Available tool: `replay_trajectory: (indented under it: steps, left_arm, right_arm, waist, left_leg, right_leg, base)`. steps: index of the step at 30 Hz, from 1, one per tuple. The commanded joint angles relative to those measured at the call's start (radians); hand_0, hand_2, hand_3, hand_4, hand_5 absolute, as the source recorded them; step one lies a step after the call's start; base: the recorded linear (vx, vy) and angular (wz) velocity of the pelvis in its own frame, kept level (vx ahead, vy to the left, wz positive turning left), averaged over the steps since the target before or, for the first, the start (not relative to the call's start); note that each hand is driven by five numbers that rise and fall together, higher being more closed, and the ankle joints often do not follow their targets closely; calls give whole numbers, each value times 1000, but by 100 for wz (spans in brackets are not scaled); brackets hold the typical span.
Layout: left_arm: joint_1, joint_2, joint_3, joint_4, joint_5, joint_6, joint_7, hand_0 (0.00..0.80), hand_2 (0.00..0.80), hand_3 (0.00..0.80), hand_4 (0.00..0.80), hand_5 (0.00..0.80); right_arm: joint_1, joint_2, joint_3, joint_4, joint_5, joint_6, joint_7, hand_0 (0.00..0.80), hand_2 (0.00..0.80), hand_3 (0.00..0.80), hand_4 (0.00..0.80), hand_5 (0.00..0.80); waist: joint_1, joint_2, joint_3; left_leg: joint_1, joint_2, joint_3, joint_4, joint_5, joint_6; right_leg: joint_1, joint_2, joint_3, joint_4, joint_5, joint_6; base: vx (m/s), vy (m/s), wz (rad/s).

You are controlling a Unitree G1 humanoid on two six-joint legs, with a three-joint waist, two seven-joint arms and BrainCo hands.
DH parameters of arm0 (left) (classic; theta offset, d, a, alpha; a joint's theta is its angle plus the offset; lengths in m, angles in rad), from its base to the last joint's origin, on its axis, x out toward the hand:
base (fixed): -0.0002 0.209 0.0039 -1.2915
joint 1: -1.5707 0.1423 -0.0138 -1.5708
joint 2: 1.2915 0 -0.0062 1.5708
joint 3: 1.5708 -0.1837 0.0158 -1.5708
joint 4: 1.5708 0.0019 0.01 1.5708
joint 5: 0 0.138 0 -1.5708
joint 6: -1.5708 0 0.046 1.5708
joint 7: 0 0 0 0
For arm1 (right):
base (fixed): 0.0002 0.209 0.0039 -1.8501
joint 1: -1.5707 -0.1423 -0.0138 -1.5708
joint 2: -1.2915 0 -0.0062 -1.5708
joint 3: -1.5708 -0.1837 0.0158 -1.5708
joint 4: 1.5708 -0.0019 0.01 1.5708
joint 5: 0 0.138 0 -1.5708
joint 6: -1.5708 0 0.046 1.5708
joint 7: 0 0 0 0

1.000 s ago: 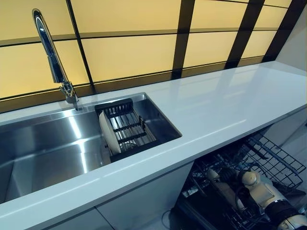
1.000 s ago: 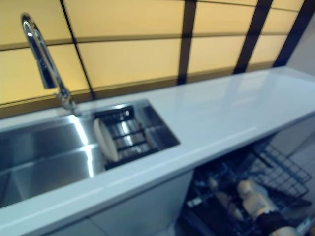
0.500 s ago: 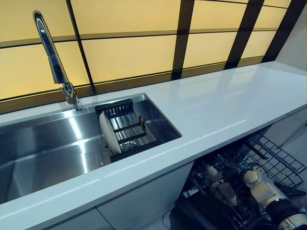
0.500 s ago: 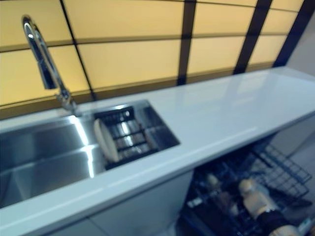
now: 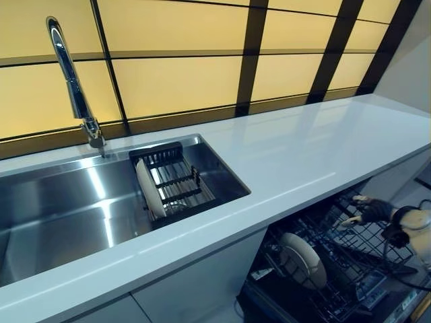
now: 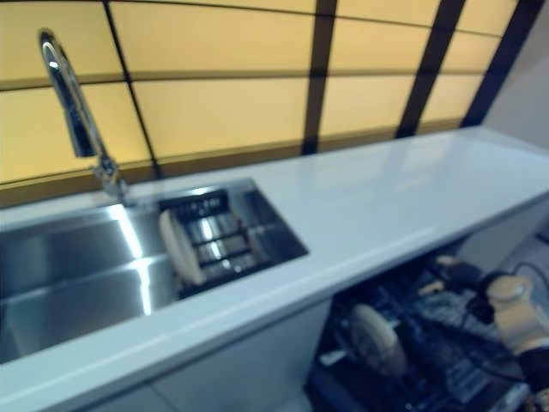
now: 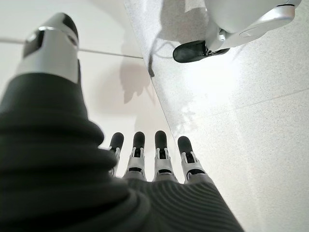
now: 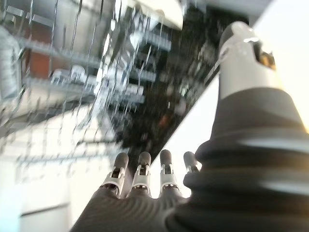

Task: Take plates into dishwasher

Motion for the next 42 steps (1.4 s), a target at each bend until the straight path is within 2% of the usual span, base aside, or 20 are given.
replay_trajectory:
  steps: [1,4,10,14,18,21,25,26,30,38,41,42]
  left_arm:
    - [-36,41,12,58,-11,-14,31,0,0,0,0,0]
    - [-39,40,8,61,-17,-14,32,0,0,0,0,0]
    - [-42,57,-8,74,-28,-14,31,0,0,0,0,0]
    - [-40,67,-21,90,-34,-20,36,0,0,0,0,0]
    - [-39,74,-34,100,-45,-28,34,0,0,0,0,0]
    - [-40,70,-43,101,-49,-30,28,0,0,0,0,0]
    - [-45,61,-51,100,-51,-31,30,0,0,0,0,0]
    - [-45,56,-60,98,-54,-33,31,0,0,0,0,0]
    - [-44,50,-67,101,-52,-37,32,0,0,0,0,0]
    - [-50,41,-68,102,-51,-31,35,0,0,0,0,0]
    - [-47,32,-74,96,-43,-29,40,0,0,0,0,0]
    - [-48,28,-86,94,-31,-28,41,0,0,0,0,0]
  right_arm:
    - [-94,-47,-8,27,49,11,-16,0,0,0,0,0]
    - [-105,-79,-28,51,76,61,-43,0,0,0,0,0]
    - [-123,-174,-98,133,159,97,-117,0,0,0,0,0]
    - [-211,-228,-80,180,271,91,-171,0,0,0,0,0]
    - [-336,-242,-28,175,391,51,-298,0,0,0,0,0]
    - [-423,-219,22,126,475,18,-381,0,0,0,0,0]
    - [-481,-191,62,102,491,-7,-419,0,0,0,0,0]
    - [-514,-176,86,87,499,-32,-439,0,0,0,0,0]
    - [-574,-152,130,51,518,-48,-473,0,0,0,0,0]
    - [-677,-61,243,3,492,-52,-402,0,0,0,0,0]
    - [-689,-31,274,-5,463,-49,-380,0,0,0,0,0]
    - [-689,-21,284,-12,462,-40,-381,0,0,0,0,0]
  waist:
    - [4,-51,-28]
    - [1,-55,-31]
    - [2,-63,-34]
    - [11,-68,-36]
    - [23,-69,-40]
    - [33,-65,-45]
    - [43,-64,-47]
    - [53,-63,-48]
    - [67,-64,-48]
    - [100,-64,-52]
    - [110,-64,-53]
    - [110,-65,-55]
  left_leg:
    - [22,-37,6,-1,-19,38]
    - [22,-40,7,-1,-19,41]
    - [19,-43,10,-2,-21,41]
    - [17,-46,7,-2,-21,40]
    - [16,-48,1,-2,-19,37]
    - [14,-51,-8,-2,-18,37]
    - [12,-54,-16,-2,-18,38]
    - [10,-56,-23,-2,-19,39]
    - [5,-60,-33,-2,-18,39]
    - [-4,-76,-71,-2,-18,41]
    - [-12,-79,-104,-2,-13,42]
    - [-16,-82,-134,-2,-11,45]
  right_leg:
    - [-22,-6,14,10,52,31]
    - [-21,-6,18,11,52,30]
    - [-23,-10,16,9,57,36]
    - [-25,-10,13,10,59,38]
    - [-24,-12,5,10,59,40]
    - [-22,-14,-2,10,57,39]
    - [-19,-17,-11,9,54,39]
    - [-16,-19,-20,8,52,39]
    - [-14,-22,-32,8,48,38]
    - [-5,-26,-55,11,43,35]
    - [-3,-22,-44,13,41,31]
    - [-7,-21,-12,14,42,30]
  base:
    - [1,32,-14]
    - [-5,21,-5]
    - [-23,-3,0]
    - [0,0,0]
    - [0,0,0]
    - [0,0,0]
    - [0,0,0]
    - [-17,-1,5]
    - [-15,-5,9]
    - [-6,-1,11]
    - [34,-3,14]
    - [56,-30,31]
